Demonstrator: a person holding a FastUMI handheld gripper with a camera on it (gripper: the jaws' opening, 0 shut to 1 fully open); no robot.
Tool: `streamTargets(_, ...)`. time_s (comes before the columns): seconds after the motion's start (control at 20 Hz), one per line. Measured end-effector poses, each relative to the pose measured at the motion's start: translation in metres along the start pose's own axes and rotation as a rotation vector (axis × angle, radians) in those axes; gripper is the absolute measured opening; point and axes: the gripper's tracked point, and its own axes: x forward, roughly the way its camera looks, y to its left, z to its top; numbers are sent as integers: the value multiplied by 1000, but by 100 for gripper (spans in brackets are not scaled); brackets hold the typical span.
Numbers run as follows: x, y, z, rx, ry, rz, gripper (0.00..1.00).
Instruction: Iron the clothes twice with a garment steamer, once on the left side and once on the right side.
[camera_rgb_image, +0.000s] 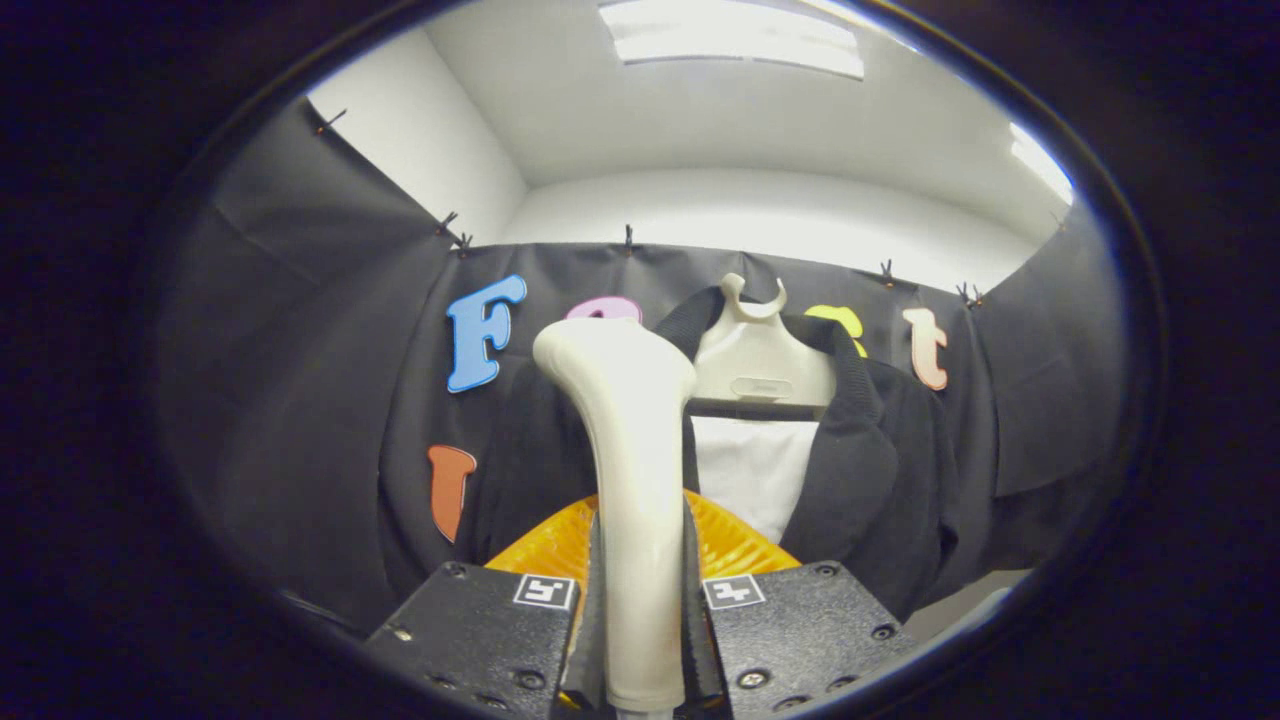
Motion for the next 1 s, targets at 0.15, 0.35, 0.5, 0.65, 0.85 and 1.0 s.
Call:
streamTargets(0.15,-6,-2,-18,-23,3,-1,33)
streamTargets(0.35,-23,-7,-41,-41,24,17,33)
streamTargets(0.5,-40,-10,-68,-37,88,10,33)
streamTargets(0.65,-55,-10,-86,-53,119,9,33)
streamTargets(0.85,-74,-9,-116,-94,162,16,33)
streamTargets(1.0,-87,-6,-139,-108,208,22,34)
